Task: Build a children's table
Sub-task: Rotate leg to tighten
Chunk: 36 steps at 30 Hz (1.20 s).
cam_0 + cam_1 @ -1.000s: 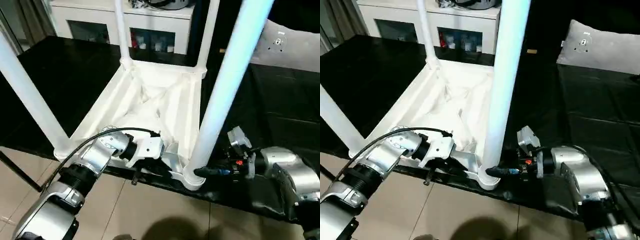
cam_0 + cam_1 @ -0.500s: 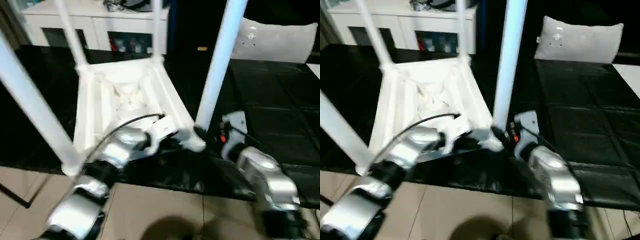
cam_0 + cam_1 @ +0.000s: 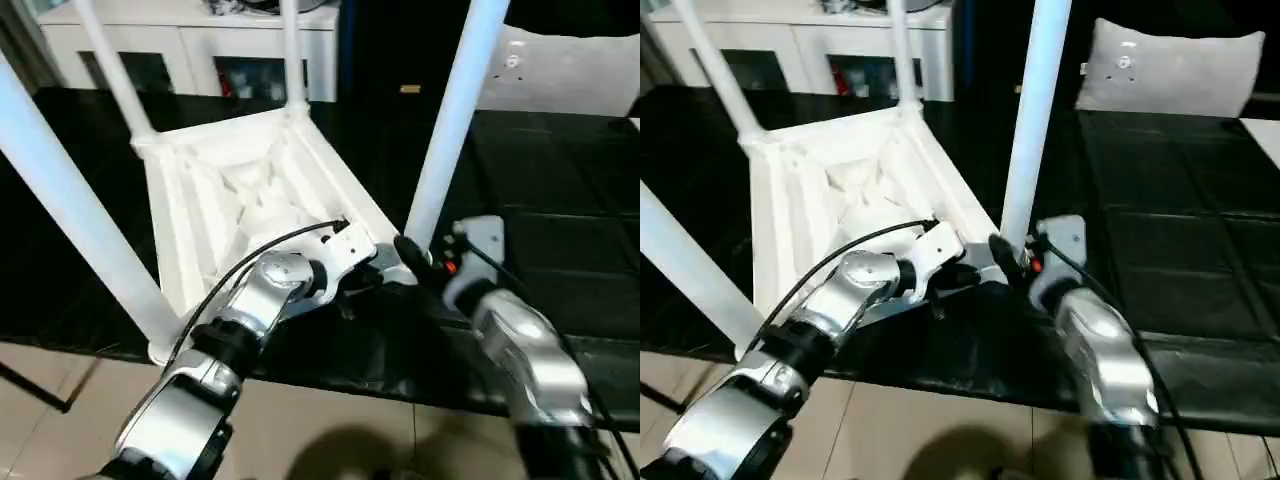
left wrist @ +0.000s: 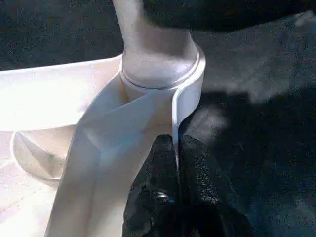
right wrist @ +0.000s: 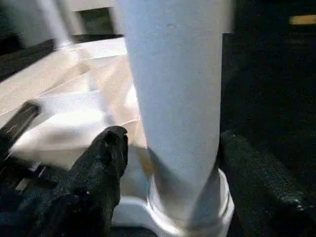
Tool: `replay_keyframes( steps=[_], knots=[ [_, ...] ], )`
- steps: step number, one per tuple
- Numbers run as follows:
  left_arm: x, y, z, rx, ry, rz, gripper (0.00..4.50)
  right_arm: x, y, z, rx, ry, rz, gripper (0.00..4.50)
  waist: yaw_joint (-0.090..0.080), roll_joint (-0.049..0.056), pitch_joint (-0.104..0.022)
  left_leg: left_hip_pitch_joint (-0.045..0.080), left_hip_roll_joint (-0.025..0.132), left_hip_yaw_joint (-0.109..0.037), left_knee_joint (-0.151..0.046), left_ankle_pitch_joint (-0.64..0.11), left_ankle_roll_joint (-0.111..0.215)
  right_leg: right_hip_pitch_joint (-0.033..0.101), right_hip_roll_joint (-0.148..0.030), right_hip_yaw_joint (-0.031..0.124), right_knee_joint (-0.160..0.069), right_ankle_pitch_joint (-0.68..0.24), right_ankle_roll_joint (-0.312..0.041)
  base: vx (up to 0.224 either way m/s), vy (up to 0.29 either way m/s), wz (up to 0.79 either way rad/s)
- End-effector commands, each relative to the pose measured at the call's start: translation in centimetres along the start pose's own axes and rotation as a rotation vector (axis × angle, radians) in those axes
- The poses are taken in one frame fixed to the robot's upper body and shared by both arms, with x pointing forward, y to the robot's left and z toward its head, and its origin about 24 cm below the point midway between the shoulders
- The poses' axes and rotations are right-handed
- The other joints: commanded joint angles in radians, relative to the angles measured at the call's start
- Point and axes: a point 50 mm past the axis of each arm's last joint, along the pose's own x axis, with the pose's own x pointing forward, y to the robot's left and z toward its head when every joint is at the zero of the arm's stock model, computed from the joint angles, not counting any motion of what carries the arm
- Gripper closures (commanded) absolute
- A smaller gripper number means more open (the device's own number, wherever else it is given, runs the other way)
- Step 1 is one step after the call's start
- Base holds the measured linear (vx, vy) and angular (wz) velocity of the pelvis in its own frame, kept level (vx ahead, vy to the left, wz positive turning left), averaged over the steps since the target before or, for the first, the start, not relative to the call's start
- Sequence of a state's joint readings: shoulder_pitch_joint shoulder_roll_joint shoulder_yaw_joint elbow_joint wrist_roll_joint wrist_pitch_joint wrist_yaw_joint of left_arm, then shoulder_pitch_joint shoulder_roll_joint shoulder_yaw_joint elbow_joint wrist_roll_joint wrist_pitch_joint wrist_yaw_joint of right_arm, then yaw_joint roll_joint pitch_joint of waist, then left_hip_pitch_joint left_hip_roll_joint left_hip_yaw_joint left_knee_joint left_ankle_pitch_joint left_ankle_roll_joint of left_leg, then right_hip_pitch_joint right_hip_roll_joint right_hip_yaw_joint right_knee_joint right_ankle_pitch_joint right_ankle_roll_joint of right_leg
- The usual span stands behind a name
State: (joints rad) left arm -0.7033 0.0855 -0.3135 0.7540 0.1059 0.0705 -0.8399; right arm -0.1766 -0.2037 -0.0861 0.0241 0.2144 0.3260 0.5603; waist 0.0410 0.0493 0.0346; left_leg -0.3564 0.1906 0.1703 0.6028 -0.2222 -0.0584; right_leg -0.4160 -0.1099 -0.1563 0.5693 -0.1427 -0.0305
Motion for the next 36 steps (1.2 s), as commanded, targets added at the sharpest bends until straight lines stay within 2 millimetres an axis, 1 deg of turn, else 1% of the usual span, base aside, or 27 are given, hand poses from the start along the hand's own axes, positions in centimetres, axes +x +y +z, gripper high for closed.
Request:
replay_keyframes(
  steps=[1,3,4,5,6,7,8,9,10,12,13,14,18,19,21,22,23,24,25,26,28,29,30,32,33,34,36],
  knots=[
    [-0.4,0.0,1.0,0.048,-0.066,-0.027,4.5,-0.5,0.7,0.8,-0.024,-0.036,0.132,0.99,0.008,-0.02,-0.065,-0.01,0.029,-0.006,-0.055,-0.059,0.17,0.084,-0.051,0.056,-0.068,-0.268,-0.132,0.0,0.0,0.0],
    [-1.1,-0.1,0.5,0.104,-0.058,-0.089,4.5,-2.4,-0.1,0.7,-0.079,0.008,0.211,0.83,0.009,-0.024,-0.061,-0.007,0.028,-0.006,-0.06,-0.114,0.14,0.083,-0.047,0.055,-0.077,-0.349,-0.096,0.0,0.0,0.0],
    [-1.2,-0.1,0.4,0.118,-0.056,-0.103,4.5,-2.7,-0.2,0.7,-0.085,0.016,0.224,0.71,0.011,-0.024,-0.06,-0.003,0.03,-0.006,-0.061,-0.12,0.135,0.079,-0.048,0.057,-0.079,-0.359,-0.09,0.0,0.0,0.0],
    [-1.7,-0.2,0.0,0.17,-0.043,-0.158,4.5,-4.1,-0.6,0.7,-0.108,0.046,0.275,0.64,0.009,-0.022,-0.057,-0.005,0.028,-0.008,-0.064,-0.141,0.126,0.079,-0.049,0.056,-0.084,-0.389,-0.082,0.0,0.0,0.0],
    [-2.0,-0.3,-0.2,0.186,-0.034,-0.197,4.5,-4.9,-1.0,0.8,-0.11,0.054,0.29,0.52,0.012,-0.026,-0.058,0.0,0.03,-0.007,-0.064,-0.154,0.12,0.077,-0.047,0.057,-0.088,-0.413,-0.065,0.0,0.0,0.0],
    [-2.0,-0.3,-0.2,0.187,-0.034,-0.2,4.5,-5.0,-1.0,0.8,-0.11,0.055,0.29,0.52,0.011,-0.025,-0.056,-0.001,0.031,-0.007,-0.066,-0.161,0.118,0.076,-0.049,0.058,-0.088,-0.42,-0.066,0.0,0.0,0.0],
    [-2.4,-0.5,-0.4,0.238,-0.019,-0.262,4.5,-6.2,-1.7,0.9,-0.111,0.068,0.293,0.39,0.011,-0.032,-0.055,-0.002,0.03,-0.007,-0.066,-0.169,0.114,0.076,-0.049,0.056,-0.09,-0.435,-0.062,0.0,0.0,0.0],
    [-2.5,-0.6,-0.5,0.255,-0.015,-0.278,4.5,-6.6,-1.9,0.8,-0.11,0.073,0.292,0.2,0.017,-0.03,-0.056,0.002,0.031,-0.008,-0.067,-0.172,0.108,0.074,-0.05,0.057,-0.093,-0.451,-0.051,0.0,0.0,0.0],
    [-2.7,-0.7,-0.5,0.283,-0.008,-0.305,4.5,-7.1,-2.1,0.8,-0.108,0.081,0.29,0.2,0.016,-0.041,-0.056,0.002,0.031,-0.006,-0.066,-0.17,0.107,0.071,-0.05,0.057,-0.093,-0.454,-0.05,0.0,0.0,0.0],
    [-2.9,-0.8,-0.4,0.326,-0.02,-0.365,4.5,-8.5,-2.7,0.6,-0.093,0.102,0.288,0.08,0.027,-0.034,-0.055,0.008,0.035,-0.007,-0.068,-0.172,0.103,0.067,-0.052,0.059,-0.096,-0.462,-0.048,0.0,0.0,0.0],
    [-2.8,-1.1,-0.1,0.335,-0.061,-0.405,4.5,-9.1,-2.7,0.5,-0.085,0.107,0.288,0.03,0.028,-0.024,-0.054,0.01,0.036,-0.006,-0.069,-0.176,0.102,0.066,-0.05,0.059,-0.1,-0.444,-0.054,0.0,0.0,0.0],
    [-2.8,-1.1,0.0,0.337,-0.071,-0.414,4.5,-9.3,-2.6,0.4,-0.084,0.107,0.288,0.03,0.028,-0.024,-0.054,0.01,0.036,-0.006,-0.069,-0.176,0.102,0.066,-0.05,0.059,-0.1,-0.444,-0.054,0.0,0.0,0.0],
    [-2.2,-2.1,0.9,0.536,-0.108,-0.501,4.5,-10.1,-2.2,0.1,-0.058,0.101,0.274,0.03,0.044,-0.022,-0.063,0.007,0.046,-0.012,-0.072,-0.147,0.109,0.072,-0.052,0.065,-0.076,-0.296,-0.108,0.0,0.0,0.0],
    [-2.1,-2.2,1.1,0.551,-0.124,-0.51,4.5,-10.2,-2.2,0.0,-0.054,0.1,0.265,0.03,0.046,-0.011,-0.062,0.009,0.044,-0.008,-0.069,-0.152,0.111,0.071,-0.051,0.066,-0.078,-0.262,-0.126,0.0,0.0,0.0],
    [-2.0,-1.9,1.6,0.567,-0.139,-0.499,4.5,-10.5,-1.9,-0.2,-0.049,0.101,0.273,0.03,0.054,0.001,-0.065,0.006,0.044,-0.01,-0.069,-0.15,0.105,0.076,-0.054,0.066,-0.069,-0.234,-0.141,0.0,0.0,0.0],
    [-2.0,-1.7,1.7,0.577,-0.132,-0.492,4.5,-10.6,-1.8,-0.2,-0.048,0.101,0.276,0.03,0.054,0.015,-0.063,0.006,0.043,-0.01,-0.068,-0.155,0.104,0.076,-0.052,0.065,-0.073,-0.235,-0.14,0.0,0.0,0.0],
    [-2.0,-1.4,1.7,0.587,-0.125,-0.492,4.5,-10.8,-1.8,-0.2,-0.046,0.097,0.278,0.03,0.052,-0.003,-0.064,0.002,0.041,-0.009,-0.068,-0.161,0.104,0.082,-0.052,0.064,-0.073,-0.231,-0.137,0.0,0.0,0.0],
    [-2.0,-1.4,1.7,0.588,-0.123,-0.488,4.5,-10.8,-1.8,-0.2,-0.045,0.097,0.276,0.03,0.054,0.0,-0.065,0.001,0.037,-0.008,-0.067,-0.157,0.107,0.084,-0.052,0.063,-0.074,-0.242,-0.129,0.0,0.0,0.0],
    [-1.9,-1.1,1.6,0.591,-0.112,-0.469,4.5,-11.0,-1.9,-0.2,-0.044,0.097,0.265,0.03,0.052,-0.011,-0.065,-0.003,0.036,-0.007,-0.067,-0.149,0.11,0.087,-0.052,0.063,-0.072,-0.248,-0.124,0.0,0.0,0.0],
    [-1.9,-0.8,1.6,0.594,-0.101,-0.44,4.5,-11.3,-2.0,-0.3,-0.042,0.098,0.249,0.03,0.051,-0.01,-0.064,-0.005,0.03,-0.005,-0.064,-0.136,0.118,0.086,-0.049,0.059,-0.076,-0.288,-0.101,0.0,0.0,0.0],
    [-1.9,0.3,1.4,0.568,-0.058,-0.332,4.5,-11.2,-1.3,-0.1,-0.034,0.095,0.272,0.03,0.048,0.006,-0.063,-0.008,0.027,-0.007,-0.062,-0.117,0.116,0.086,-0.05,0.055,-0.081,-0.333,-0.076,0.0,0.0,0.0],
    [-2.0,0.8,1.4,0.54,-0.064,-0.286,4.5,-11.3,-1.1,0.0,-0.039,0.096,0.277,0.03,0.04,0.011,-0.061,-0.008,0.025,-0.008,-0.062,-0.123,0.115,0.086,-0.044,0.052,-0.088,-0.348,-0.059,0.0,0.0,0.0],
    [-2.1,1.1,1.2,0.496,-0.073,-0.254,4.5,-11.3,-1.1,0.1,-0.046,0.096,0.27,0.03,0.033,0.005,-0.06,-0.011,0.02,-0.008,-0.061,-0.131,0.108,0.089,-0.041,0.048,-0.091,-0.371,-0.038,0.0,0.0,0.0],
    [-2.4,1.2,1.0,0.448,-0.11,-0.254,4.06,-11.5,-1.5,0.2,-0.053,0.083,0.226,0.0,0.018,-0.007,-0.059,-0.015,0.012,-0.008,-0.061,-0.131,0.104,0.09,-0.039,0.043,-0.099,-0.406,-0.016,0.0,0.0,0.0],
    [-2.5,1.1,0.9,0.445,-0.121,-0.26,4.06,-11.6,-1.6,0.3,-0.052,0.077,0.212,0.0,0.008,0.001,-0.06,-0.016,0.01,-0.008,-0.059,-0.132,0.11,0.088,-0.039,0.041,-0.101,-0.417,-0.017,0.0,0.0,0.0],
    [-2.8,1.1,0.9,0.429,-0.153,-0.266,3.95,-11.7,-1.6,0.4,-0.032,0.068,0.213,0.0,0.004,-0.007,-0.061,-0.015,0.012,-0.008,-0.059,-0.134,0.114,0.087,-0.039,0.041,-0.102,-0.418,-0.019,0.0,0.0,0.0],
    [-3.3,1.1,0.8,0.391,-0.22,-0.261,3.66,-11.8,-1.3,0.6,-0.037,0.055,0.227,0.0,-0.001,-0.004,-0.059,-0.013,0.013,-0.008,-0.059,-0.149,0.128,0.085,-0.041,0.039,-0.104,-0.435,-0.03,0.0,0.0,0.0]
  ],
)
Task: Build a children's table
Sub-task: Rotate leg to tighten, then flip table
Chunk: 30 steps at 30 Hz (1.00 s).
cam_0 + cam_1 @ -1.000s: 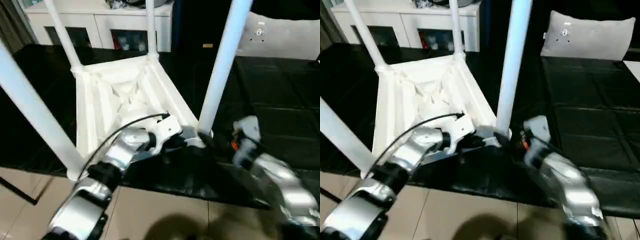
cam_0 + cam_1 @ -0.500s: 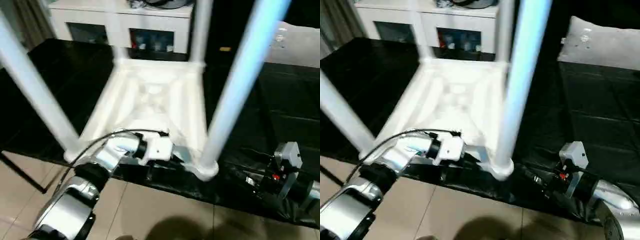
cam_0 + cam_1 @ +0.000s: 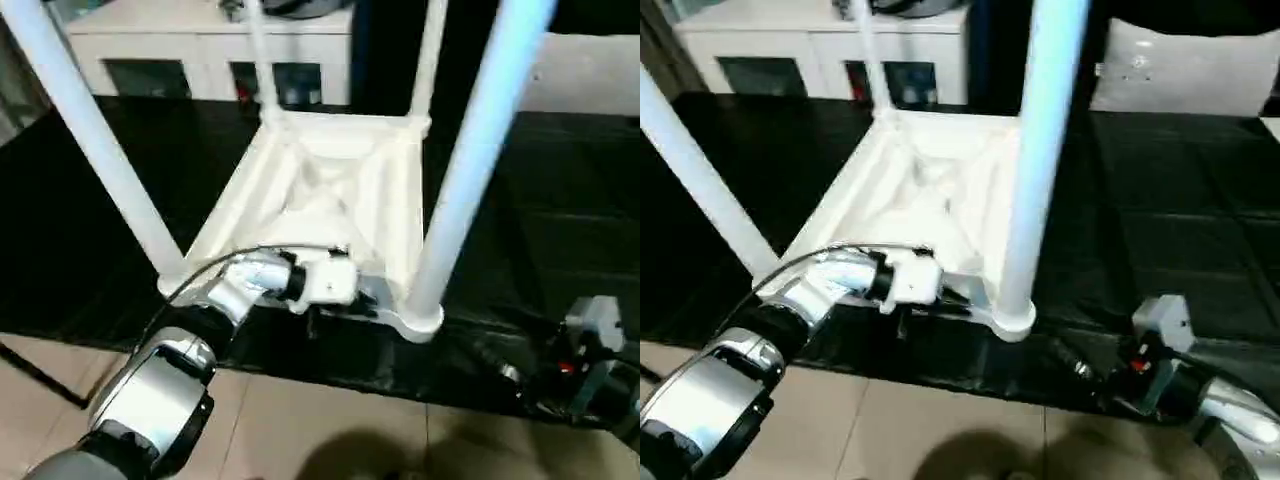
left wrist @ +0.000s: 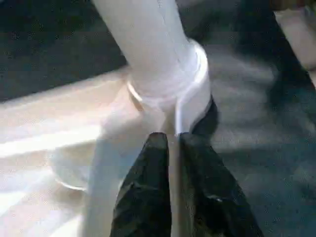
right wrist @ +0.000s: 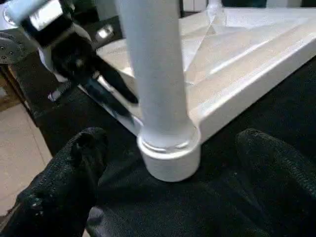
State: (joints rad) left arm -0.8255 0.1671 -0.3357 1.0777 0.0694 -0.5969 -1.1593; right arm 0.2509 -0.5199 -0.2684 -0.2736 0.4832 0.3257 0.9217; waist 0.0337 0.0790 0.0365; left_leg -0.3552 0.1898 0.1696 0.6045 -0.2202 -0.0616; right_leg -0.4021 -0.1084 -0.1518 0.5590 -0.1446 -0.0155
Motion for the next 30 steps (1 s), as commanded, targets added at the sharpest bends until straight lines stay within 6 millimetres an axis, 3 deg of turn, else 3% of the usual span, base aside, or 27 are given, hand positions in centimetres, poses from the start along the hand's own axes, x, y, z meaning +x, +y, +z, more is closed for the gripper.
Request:
replay_keyframes(
  steps=[1,3,5,6,7,8,9,10,11,13,15,17,18,19,20,21,22,23,24,25,26,27,28,29,30],
  knots=[
    [-1.2,0.3,0.3,-0.019,-0.089,0.059,3.66,0.2,0.6,0.6,-0.007,-0.037,0.016,0.0,0.006,-0.034,-0.06,-0.014,0.017,-0.008,-0.063,-0.154,0.134,0.07,-0.043,0.035,-0.093,-0.434,-0.049,0.0,0.0,0.0],
    [-1.6,0.4,0.3,-0.098,-0.174,0.15,3.59,0.7,1.2,0.9,-0.013,-0.063,0.038,0.0,0.006,-0.038,-0.059,-0.013,0.021,-0.009,-0.065,-0.161,0.137,0.068,-0.043,0.037,-0.089,-0.431,-0.055,0.0,0.0,0.0],
    [-1.6,0.4,0.3,-0.099,-0.175,0.15,3.4,0.7,1.2,0.9,-0.013,-0.063,0.038,0.0,0.006,-0.033,-0.058,-0.011,0.022,-0.008,-0.066,-0.166,0.136,0.064,-0.044,0.038,-0.091,-0.438,-0.063,0.0,0.0,0.0],
    [-2.1,0.4,0.4,-0.204,-0.279,0.281,3.21,1.5,2.3,0.9,0.014,-0.072,0.057,0.0,0.014,-0.049,-0.071,-0.014,0.034,-0.014,-0.067,-0.121,0.125,0.078,-0.054,0.046,-0.062,-0.371,-0.085,0.0,0.0,0.0],
    [-2.4,0.3,0.4,-0.239,-0.311,0.329,3.21,1.7,2.6,0.9,0.03,-0.065,0.058,0.0,0.012,-0.051,-0.055,-0.021,0.033,-0.011,-0.07,-0.123,0.14,0.069,-0.05,0.046,-0.076,-0.382,-0.088,0.0,0.0,0.0],
    [-2.7,0.1,0.2,-0.29,-0.33,0.401,3.18,2.0,3.1,0.9,0.043,-0.05,0.074,0.0,0.008,-0.062,-0.058,-0.013,0.034,-0.009,-0.07,-0.141,0.139,0.064,-0.048,0.046,-0.079,-0.404,-0.087,0.0,0.0,0.0],
    [-3.1,-0.3,-0.1,-0.354,-0.354,0.491,3.03,2.2,3.7,0.8,0.053,-0.039,0.095,0.0,0.013,-0.055,-0.054,-0.013,0.038,-0.011,-0.072,-0.142,0.131,0.064,-0.051,0.048,-0.076,-0.41,-0.095,0.0,0.0,0.0],
    [-3.7,-1.1,-0.6,-0.425,-0.373,0.601,2.89,2.5,4.3,0.8,0.056,-0.032,0.117,0.0,0.011,-0.05,-0.058,-0.01,0.044,-0.011,-0.072,-0.147,0.117,0.066,-0.053,0.048,-0.068,-0.408,-0.096,0.0,0.0,0.0],
    [-4.1,-2.0,-0.9,-0.478,-0.378,0.685,2.89,2.6,4.8,0.7,0.047,-0.022,0.128,0.0,0.007,-0.051,-0.051,-0.013,0.048,-0.011,-0.075,-0.171,0.106,0.063,-0.054,0.048,-0.074,-0.431,-0.092,0.0,0.0,0.0],
    [-4.8,-3.7,-1.2,-0.524,-0.355,0.807,2.67,2.9,5.2,0.4,0.043,-0.006,0.123,0.0,-0.001,-0.053,-0.048,-0.006,0.037,-0.008,-0.074,-0.223,0.084,0.051,-0.046,0.043,-0.093,-0.529,-0.038,0.0,0.0,0.0],
    [-5.3,-5.0,-1.0,-0.542,-0.338,0.916,2.57,3.2,5.5,0.1,0.045,0.008,0.116,0.0,-0.005,-0.052,-0.042,-0.005,0.039,-0.011,-0.079,-0.258,0.067,0.048,-0.045,0.04,-0.104,-0.566,-0.011,0.0,0.0,0.0],
    [-5.7,-5.9,-0.9,-0.534,-0.313,0.993,2.34,3.6,5.6,-0.3,0.045,0.021,0.095,0.0,-0.003,-0.072,-0.04,0.0,0.036,-0.01,-0.077,-0.282,0.054,0.042,-0.045,0.038,-0.112,-0.609,0.016,0.0,0.0,0.0],
    [-6.0,-6.5,-0.8,-0.526,-0.295,1.042,2.3,3.9,5.5,-0.6,0.046,0.03,0.075,0.0,-0.004,-0.095,-0.04,-0.004,0.039,-0.013,-0.078,-0.277,0.052,0.044,-0.048,0.037,-0.111,-0.612,0.025,0.0,0.0,0.0],
    [-6.5,-7.6,-0.6,-0.491,-0.24,1.112,2.28,4.8,5.3,-1.2,0.039,0.064,0.029,0.0,-0.004,-0.1,-0.033,-0.01,0.038,-0.015,-0.081,-0.293,0.046,0.043,-0.049,0.034,-0.119,-0.649,0.046,0.0,0.0,0.0],
    [-6.5,-7.7,-0.6,-0.488,-0.237,1.113,2.28,4.8,5.3,-1.2,0.038,0.066,0.026,0.0,-0.004,-0.091,-0.028,0.0,0.037,-0.018,-0.081,-0.313,0.034,0.036,-0.05,0.032,-0.124,-0.668,0.056,0.0,0.0,0.0],
    [-6.7,-8.2,-0.5,-0.48,-0.219,1.113,1.97,5.4,5.2,-1.3,0.049,0.058,0.01,0.0,-0.008,-0.089,-0.031,0.001,0.036,-0.023,-0.082,-0.337,0.021,0.04,-0.05,0.027,-0.129,-0.684,0.075,0.0,0.0,0.0],
    [-6.7,-8.5,-0.5,-0.495,-0.214,1.115,1.97,5.6,5.2,-1.3,0.054,0.04,0.01,0.0,-0.01,-0.089,-0.029,0.005,0.037,-0.023,-0.083,-0.356,0.019,0.038,-0.048,0.026,-0.135,-0.686,0.08,0.0,0.0,0.0],
    [-6.8,-9.0,-0.6,-0.525,-0.204,1.123,1.91,6.1,5.2,-1.2,0.052,0.013,0.012,0.0,-0.008,-0.075,-0.034,0.012,0.044,-0.032,-0.089,-0.374,0.012,0.046,-0.053,0.029,-0.127,-0.624,0.061,0.0,0.0,0.0],
    [-6.8,-9.8,-0.8,-0.547,-0.178,1.129,1.92,6.5,5.4,-1.2,0.046,0.004,0.017,0.0,-0.014,-0.086,-0.032,0.003,0.053,-0.035,-0.099,-0.392,0.014,0.052,-0.049,0.033,-0.122,-0.564,0.043,0.0,0.0,0.0],
    [-6.8,-10.5,-1.0,-0.556,-0.16,1.135,1.87,6.8,5.8,-1.2,0.077,-0.004,0.028,0.0,-0.019,-0.09,-0.031,0.036,0.056,-0.008,-0.087,-0.408,0.001,0.021,-0.029,0.052,-0.144,-0.586,0.051,0.0,0.0,0.0],
    [-6.8,-10.5,-1.0,-0.556,-0.16,1.135,1.87,6.8,5.8,-1.2,0.077,-0.004,0.028,0.0,-0.011,-0.1,-0.026,0.035,0.041,0.004,-0.088,-0.41,0.006,0.02,-0.041,0.07,-0.127,-0.595,0.027,0.015,0.047,-0.23],
    [-6.8,-10.8,-0.9,-0.558,-0.154,1.143,1.58,7.0,6.2,-1.3,0.105,-0.007,0.033,0.0,-0.002,-0.103,-0.029,0.047,0.032,0.016,-0.08,-0.426,0.03,0.01,-0.054,0.091,-0.125,-0.671,0.007,0.015,0.047,-0.23],
    [-6.9,-10.9,-0.8,-0.555,-0.15,1.151,1.58,7.1,6.3,-1.3,0.11,-0.005,0.034,0.0,0.0,-0.104,-0.033,0.079,0.03,0.044,-0.057,-0.425,0.021,-0.025,-0.046,0.123,-0.136,-0.71,-0.002,-0.032,0.042,-0.31],
    [-7.1,-11.1,-0.6,-0.533,-0.146,1.176,1.5,7.3,6.6,-1.5,0.098,-0.001,0.053,0.0,0.008,-0.123,-0.028,0.075,0.02,0.045,-0.031,-0.436,0.044,-0.025,-0.065,0.163,-0.141,-0.789,-0.007,0.011,0.08,-0.51],
    [-7.1,-11.3,-0.5,-0.505,-0.117,1.186,1.49,7.5,6.9,-1.5,0.087,-0.009,0.075,0.0,0.021,-0.128,-0.031,0.062,0.016,0.04,-0.019,-0.412,0.064,-0.005,-0.088,0.203,-0.145,-0.819,-0.014,0.011,0.08,-0.51]
  ],
)
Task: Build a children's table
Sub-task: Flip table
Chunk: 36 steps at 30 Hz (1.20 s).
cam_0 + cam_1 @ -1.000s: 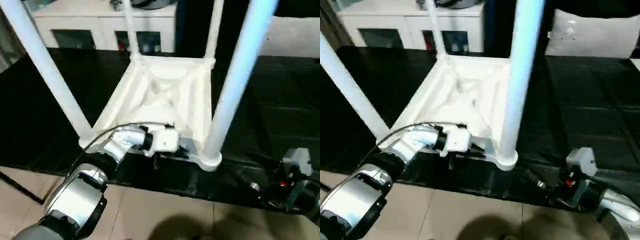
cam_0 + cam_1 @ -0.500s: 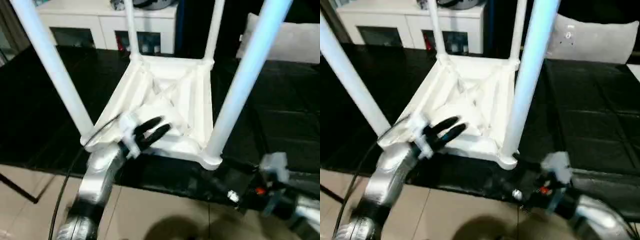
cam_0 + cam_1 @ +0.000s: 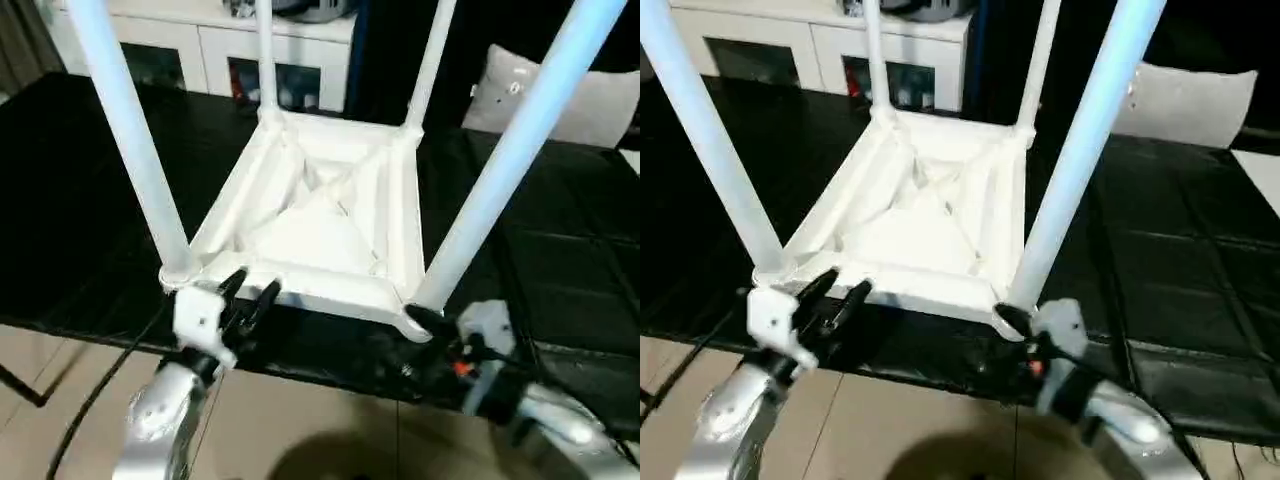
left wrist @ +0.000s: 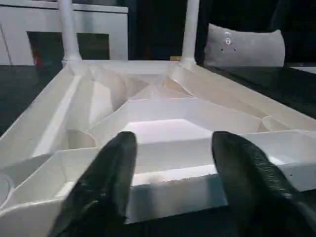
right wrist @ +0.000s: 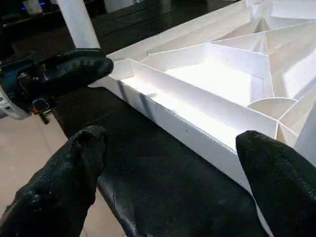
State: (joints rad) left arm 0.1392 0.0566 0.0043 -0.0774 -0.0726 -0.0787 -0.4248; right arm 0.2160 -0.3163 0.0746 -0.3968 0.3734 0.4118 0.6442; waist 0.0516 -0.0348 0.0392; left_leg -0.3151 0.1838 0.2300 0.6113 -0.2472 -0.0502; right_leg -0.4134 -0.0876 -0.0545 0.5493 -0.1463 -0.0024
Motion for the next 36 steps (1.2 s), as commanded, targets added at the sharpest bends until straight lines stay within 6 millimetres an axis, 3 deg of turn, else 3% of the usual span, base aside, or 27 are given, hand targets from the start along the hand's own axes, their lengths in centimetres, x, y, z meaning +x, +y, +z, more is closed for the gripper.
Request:
replay_keyframes(
  steps=[1,2,3,4,5,6,7,8,9,10,11,12,13,14,15,16,19,21,22,24,26,27,28,29,30,32,36],
  knots=[
    [0.1,-0.4,0.9,0.08,-0.034,0.01,1.41,0.3,0.4,-0.2,-0.015,0.003,0.033,0.0,0.03,-0.025,-0.033,-0.063,0.035,-0.08,-0.046,-0.254,0.128,0.089,-0.177,0.112,-0.11,-0.776,-0.05,0.064,0.126,-0.39],
    [0.0,-0.5,1.0,0.09,-0.036,0.014,1.26,0.5,0.5,-0.3,-0.012,0.006,0.043,0.0,0.017,0.001,-0.032,-0.037,0.072,-0.092,-0.108,-0.188,0.125,0.044,-0.097,0.055,-0.086,-0.601,-0.105,0.023,0.114,-0.02],
    [0.0,-0.5,1.1,0.089,-0.037,0.018,1.26,0.7,0.5,-0.3,-0.006,0.004,0.051,0.0,-0.007,0.026,-0.037,-0.009,0.083,-0.091,-0.118,-0.231,0.057,0.025,-0.012,0.024,-0.051,-0.359,-0.114,0.023,0.114,-0.02],
    [0.0,-0.4,1.1,0.085,-0.039,0.033,1.1,0.9,0.6,-0.3,-0.006,-0.006,0.064,0.0,-0.017,0.038,-0.038,-0.003,0.122,-0.116,-0.139,-0.272,-0.047,0.034,0.009,0.013,-0.022,-0.145,-0.116,0.015,0.074,0.11],
    [0.0,-0.3,1.1,0.083,-0.039,0.039,1.1,0.9,0.6,-0.3,-0.008,-0.007,0.066,0.0,-0.027,0.042,-0.038,0.001,0.159,-0.139,-0.16,-0.274,-0.069,0.035,0.015,-0.001,-0.001,-0.093,-0.118,0.0,0.0,0.0],
    [-0.1,-0.2,1.2,0.077,-0.037,0.059,1.04,1.1,0.5,-0.3,-0.015,-0.011,0.072,0.0,-0.038,0.059,-0.032,0.003,0.235,-0.175,-0.202,-0.229,-0.065,0.018,0.014,-0.023,0.054,-0.071,-0.103,0.0,0.0,0.0],
    [-0.1,0.1,1.2,0.067,-0.035,0.087,0.93,1.1,0.5,-0.2,-0.024,-0.005,0.067,0.0,-0.035,0.064,-0.032,0.001,0.244,-0.169,-0.203,-0.217,-0.039,0.009,0.014,-0.027,0.082,-0.079,-0.085,-0.004,-0.063,0.16],
    [-0.1,0.2,1.2,0.067,-0.035,0.088,0.93,1.1,0.4,-0.2,-0.024,-0.005,0.067,0.0,-0.036,0.057,-0.03,0.0,0.227,-0.151,-0.182,-0.203,0.067,0.003,-0.008,-0.019,0.093,-0.102,-0.079,0.009,-0.118,0.1],
    [-0.3,0.5,0.9,0.094,-0.006,0.099,0.71,1.3,0.3,-0.1,-0.02,-0.024,0.072,0.0,-0.034,0.032,-0.042,-0.001,0.173,-0.131,-0.142,-0.191,0.169,0.014,-0.034,0.004,0.063,-0.104,-0.126,0.009,-0.118,0.1],
    [-0.4,0.6,0.9,0.098,-0.007,0.104,0.71,1.4,0.3,-0.1,-0.022,-0.025,0.071,0.0,-0.032,0.015,-0.047,-0.017,0.119,-0.107,-0.107,-0.196,0.189,0.028,-0.046,0.024,0.034,-0.089,-0.164,-0.017,-0.157,-0.06],
    [-0.5,0.8,1.0,0.107,-0.008,0.116,0.62,1.6,0.2,-0.1,-0.026,-0.027,0.069,0.0,-0.011,-0.024,-0.058,-0.078,-0.01,-0.062,-0.019,-0.132,0.165,0.08,-0.086,0.054,-0.032,-0.132,-0.18,-0.063,-0.149,-0.03],
    [-0.7,1.1,1.0,0.112,-0.007,0.147,0.55,1.9,0.0,-0.1,-0.037,-0.028,0.064,0.0,0.025,-0.024,-0.051,-0.075,0.011,-0.08,-0.018,-0.063,0.104,0.07,-0.129,0.083,-0.051,-0.304,-0.099,-0.063,-0.149,-0.03],
    [-0.8,1.4,1.1,0.098,-0.015,0.169,0.43,2.2,-0.1,-0.1,-0.048,-0.028,0.055,0.0,0.023,-0.03,-0.048,-0.078,0.008,-0.083,-0.03,-0.047,0.078,0.072,-0.106,0.072,-0.046,-0.392,-0.046,-0.062,-0.13,0.01],
    [-0.9,1.7,1.1,0.094,-0.013,0.186,0.31,2.5,-0.3,0.1,-0.051,-0.038,0.054,0.0,0.031,-0.025,-0.044,-0.078,0.012,-0.085,-0.049,-0.048,0.044,0.063,-0.075,0.062,-0.05,-0.523,0.026,-0.049,-0.12,0.03],
    [-1.0,2.0,1.1,0.096,-0.011,0.203,0.24,2.9,-0.3,0.3,-0.054,-0.05,0.057,0.0,0.03,-0.022,-0.04,-0.067,0.015,-0.083,-0.054,-0.077,0.028,0.048,-0.058,0.053,-0.058,-0.595,0.054,-0.049,-0.12,0.03],
    [-1.2,2.2,1.2,0.083,-0.024,0.217,0.2,3.3,-0.4,0.5,-0.062,-0.06,0.059,0.0,0.032,-0.013,-0.039,-0.063,0.022,-0.084,-0.065,-0.096,0.014,0.046,-0.051,0.046,-0.061,-0.614,0.05,-0.053,-0.085,0.06],
    [-1.6,2.6,1.4,0.066,-0.054,0.257,0.05,3.8,-0.5,0.6,-0.075,-0.057,0.057,0.0,0.035,-0.008,-0.035,-0.06,0.037,-0.089,-0.08,-0.157,-0.007,0.046,-0.039,0.035,-0.058,-0.586,0.02,0.0,0.0,0.0],
    [-1.7,2.7,1.6,0.062,-0.076,0.276,0.05,4.0,-0.7,0.7,-0.079,-0.067,0.056,0.0,0.042,0.0,-0.031,-0.042,0.047,-0.092,-0.091,-0.249,-0.016,0.037,-0.035,0.035,-0.055,-0.564,-0.014,0.0,0.0,0.0],
    [-1.7,2.7,1.6,0.061,-0.078,0.28,0.05,4.1,-0.8,0.8,-0.084,-0.073,0.048,0.0,0.04,-0.001,-0.03,-0.044,0.047,-0.092,-0.093,-0.262,-0.019,0.038,-0.035,0.036,-0.053,-0.553,-0.02,0.0,0.0,0.0],
    [-1.8,2.8,1.3,0.063,-0.057,0.302,0.05,4.5,-1.6,1.1,-0.108,-0.098,-0.022,0.0,0.037,0.002,-0.035,-0.044,0.058,-0.099,-0.105,-0.274,-0.034,0.049,-0.037,0.037,-0.039,-0.437,-0.06,0.006,0.054,0.02],
    [-1.8,3.0,1.1,0.074,-0.047,0.336,0.05,4.7,-2.7,1.4,-0.126,-0.114,-0.113,0.0,0.029,0.004,-0.032,-0.042,0.06,-0.1,-0.112,-0.307,-0.047,0.052,-0.038,0.035,-0.036,-0.402,-0.082,0.009,0.058,-0.02],
    [-1.8,3.1,1.1,0.068,-0.052,0.348,0.05,4.7,-3.2,1.5,-0.13,-0.124,-0.165,0.0,0.032,-0.002,-0.036,-0.038,0.058,-0.098,-0.109,-0.301,-0.049,0.055,-0.04,0.039,-0.033,-0.374,-0.085,0.017,0.054,-0.02],
    [-1.7,3.3,1.1,0.072,-0.048,0.357,0.05,4.5,-4.1,1.6,-0.131,-0.131,-0.237,0.0,0.033,0.0,-0.034,-0.036,0.057,-0.096,-0.11,-0.306,-0.049,0.051,-0.04,0.042,-0.033,-0.369,-0.087,0.0,0.0,0.0],
    [-1.6,3.6,1.0,0.078,-0.041,0.363,0.05,4.3,-4.8,1.7,-0.138,-0.136,-0.301,0.0,0.03,-0.007,-0.035,-0.036,0.053,-0.094,-0.11,-0.301,-0.046,0.053,-0.042,0.043,-0.03,-0.359,-0.091,0.0,0.0,0.0],
    [-1.6,3.7,0.9,0.078,-0.039,0.363,0.05,4.2,-5.1,1.7,-0.142,-0.138,-0.326,0.0,0.033,-0.004,-0.04,-0.035,0.053,-0.092,-0.107,-0.268,-0.048,0.055,-0.043,0.045,-0.028,-0.319,-0.095,0.0,0.0,0.0],
    [-1.0,4.2,0.8,0.081,-0.031,0.34,0.05,3.7,-6.2,1.7,-0.166,-0.139,-0.422,0.0,0.035,-0.011,-0.04,-0.036,0.051,-0.088,-0.105,-0.233,-0.042,0.057,-0.042,0.046,-0.022,-0.26,-0.101,0.0,0.0,0.0],
    [-0.1,5.3,0.7,0.093,0.006,0.312,0.05,3.6,-6.8,1.6,-0.184,-0.136,-0.451,0.0,0.035,-0.009,-0.043,-0.038,0.046,-0.084,-0.101,-0.188,-0.031,0.064,-0.044,0.046,-0.016,-0.224,-0.098,0.0,0.0,0.0]
  ],
)
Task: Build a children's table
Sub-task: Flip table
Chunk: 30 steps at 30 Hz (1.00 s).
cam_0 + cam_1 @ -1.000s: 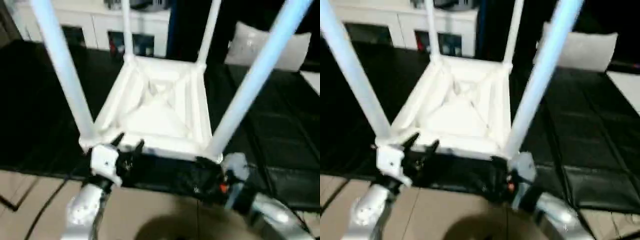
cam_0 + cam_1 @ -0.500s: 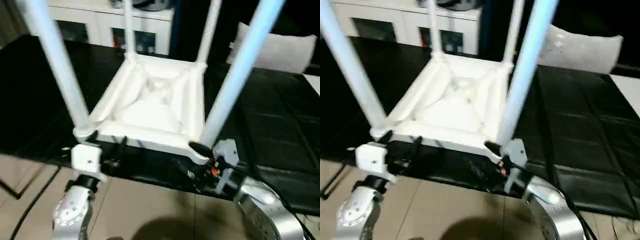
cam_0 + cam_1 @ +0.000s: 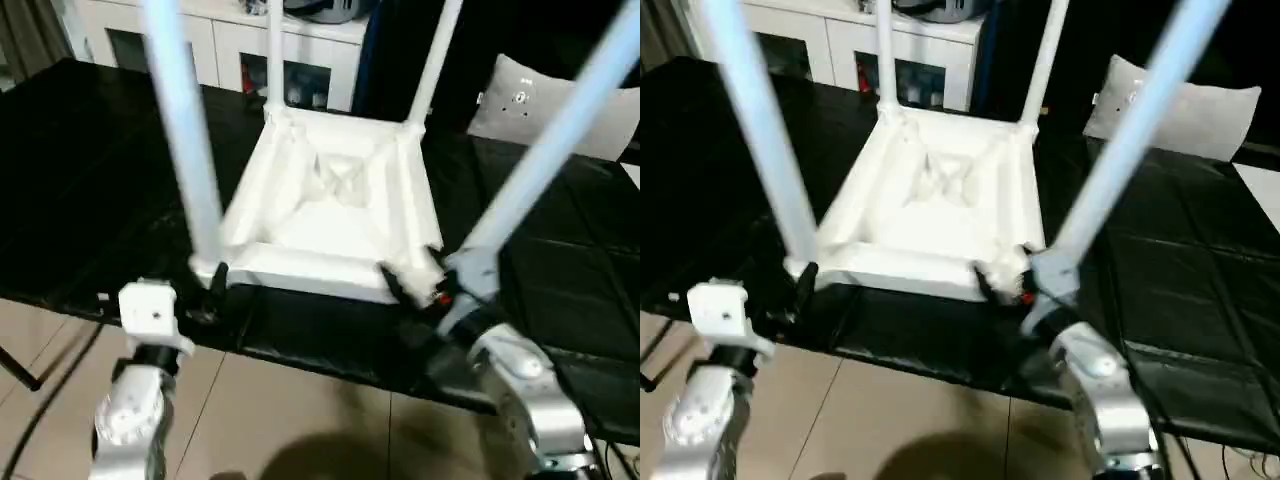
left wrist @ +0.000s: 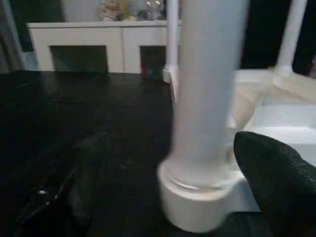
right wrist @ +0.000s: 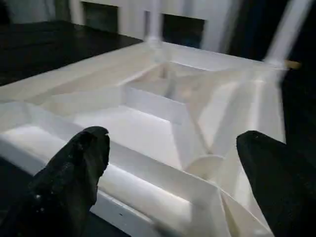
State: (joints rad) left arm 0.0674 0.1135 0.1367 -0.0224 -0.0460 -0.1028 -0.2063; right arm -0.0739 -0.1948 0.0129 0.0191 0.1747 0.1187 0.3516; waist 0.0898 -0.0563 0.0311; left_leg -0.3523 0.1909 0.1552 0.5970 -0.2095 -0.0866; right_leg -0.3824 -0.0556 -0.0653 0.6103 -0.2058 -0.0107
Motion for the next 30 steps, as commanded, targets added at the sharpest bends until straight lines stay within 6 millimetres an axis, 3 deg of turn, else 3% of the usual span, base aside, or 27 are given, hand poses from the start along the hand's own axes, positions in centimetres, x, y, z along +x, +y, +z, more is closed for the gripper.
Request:
replay_keyframes(
  steps=[1,6,11,19,27,30],
  knots=[
    [1.1,0.3,-0.3,-0.013,0.039,-0.045,0.05,0.0,-0.5,0.0,-0.03,0.0,-0.01,0.0,-0.004,0.009,-0.035,0.0,0.038,-0.009,-0.087,-0.218,0.007,0.033,-0.075,0.056,-0.077,-0.159,-0.089,0.0,0.0,0.0],
    [2.4,-0.1,-0.5,-0.012,0.05,-0.181,0.05,0.2,0.3,-0.2,-0.038,0.004,0.033,0.0,-0.005,0.016,-0.035,0.003,0.042,-0.009,-0.088,-0.204,0.008,0.034,-0.077,0.057,-0.072,-0.143,-0.113,0.0,0.0,0.0],
    [3.9,0.1,-0.7,-0.004,0.073,-0.253,0.05,0.2,0.9,-0.5,-0.036,0.011,0.065,0.0,-0.005,0.016,-0.035,0.005,0.041,-0.007,-0.089,-0.22,0.005,0.034,-0.079,0.058,-0.074,-0.152,-0.125,0.0,0.0,0.0],
    [5.4,-0.1,-0.8,-0.001,0.077,-0.296,0.81,-0.2,3.0,-0.6,0.004,0.039,0.293,0.0,-0.003,0.017,-0.038,0.003,0.046,-0.008,-0.086,-0.19,0.02,0.041,-0.083,0.058,-0.068,-0.101,-0.146,0.0,0.0,0.0],
    [6.1,-0.4,-1.1,-0.018,0.092,-0.332,1.3,-0.2,3.6,-0.9,-0.024,0.067,0.363,0.0,-0.001,0.012,-0.036,0.003,0.046,-0.007,-0.087,-0.204,0.021,0.039,-0.087,0.059,-0.073,-0.153,-0.149,0.0,0.0,0.0],
    [6.5,-0.3,-1.1,-0.027,0.091,-0.324,1.69,-0.2,3.7,-0.9,-0.026,0.07,0.381,0.0,0.001,0.017,-0.036,0.004,0.047,-0.008,-0.088,-0.201,0.019,0.038,-0.087,0.058,-0.071,-0.142,-0.153,0.0,0.0,0.0]
  ],
)
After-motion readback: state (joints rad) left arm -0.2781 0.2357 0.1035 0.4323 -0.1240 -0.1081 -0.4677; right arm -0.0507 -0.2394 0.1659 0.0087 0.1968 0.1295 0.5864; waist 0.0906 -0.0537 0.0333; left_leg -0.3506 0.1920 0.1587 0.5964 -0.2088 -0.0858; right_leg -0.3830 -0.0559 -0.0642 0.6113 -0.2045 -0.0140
